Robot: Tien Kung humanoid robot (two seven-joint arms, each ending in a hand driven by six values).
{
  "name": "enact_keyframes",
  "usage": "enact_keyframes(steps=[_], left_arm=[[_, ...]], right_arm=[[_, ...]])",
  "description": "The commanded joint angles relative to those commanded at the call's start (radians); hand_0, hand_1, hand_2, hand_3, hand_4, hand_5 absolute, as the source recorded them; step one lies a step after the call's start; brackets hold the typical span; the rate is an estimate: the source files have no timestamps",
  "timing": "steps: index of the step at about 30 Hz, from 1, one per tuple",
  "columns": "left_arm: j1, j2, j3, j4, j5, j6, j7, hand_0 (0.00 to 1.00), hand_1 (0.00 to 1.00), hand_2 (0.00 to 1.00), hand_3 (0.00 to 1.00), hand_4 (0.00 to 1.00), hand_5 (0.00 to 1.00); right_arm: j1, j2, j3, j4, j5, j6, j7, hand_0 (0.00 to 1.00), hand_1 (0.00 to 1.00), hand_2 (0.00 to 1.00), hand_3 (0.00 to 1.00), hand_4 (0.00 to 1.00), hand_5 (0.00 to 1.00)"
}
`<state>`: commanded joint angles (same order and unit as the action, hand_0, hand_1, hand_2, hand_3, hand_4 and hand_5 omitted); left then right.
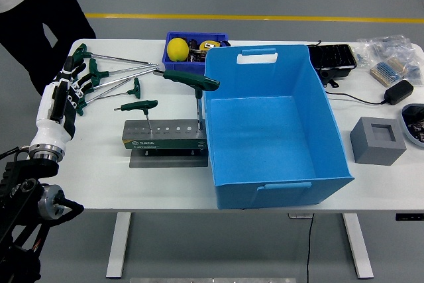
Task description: Lift tool from toolbox,place it in box,lift tool from toolbox,place it in box
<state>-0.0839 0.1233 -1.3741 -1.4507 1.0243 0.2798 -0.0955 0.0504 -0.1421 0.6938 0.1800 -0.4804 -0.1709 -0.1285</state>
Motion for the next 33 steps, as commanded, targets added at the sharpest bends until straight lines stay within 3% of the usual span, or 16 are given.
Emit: enact_keyframes(steps=[26,30,33], left_arm=[[0.000,-0.002,-0.006,-0.002,0.024,0.005,-0.005,0.845,0.854,0.910,0.829,0.998,0.845],[-0.003,0.001,-0.009,-0.008,0.062,0.011,-0.009,0.849,0.856,0.914,0.830,0.998,0.836],[-0.013,0.010,-0.012,-0.019,0.160,0.018,-0.015,0.849,0.856,0.914,0.830,0.998,0.836]], right_arm=[[0.001,0.000,0.002,0.000,-0.002,-0.001,0.000,0.717,0.671,0.763,0.718,0.906,0.873],[0.001,0.000,0.004,0.000,-0.003,-0.002,0.000,0.717,0.671,0.763,0.717,0.905,0.871],[0.000,0.001,0.003,0.000,-0.001,-0.002,0.000,0.717,0.671,0.763,0.717,0.905,0.871]])
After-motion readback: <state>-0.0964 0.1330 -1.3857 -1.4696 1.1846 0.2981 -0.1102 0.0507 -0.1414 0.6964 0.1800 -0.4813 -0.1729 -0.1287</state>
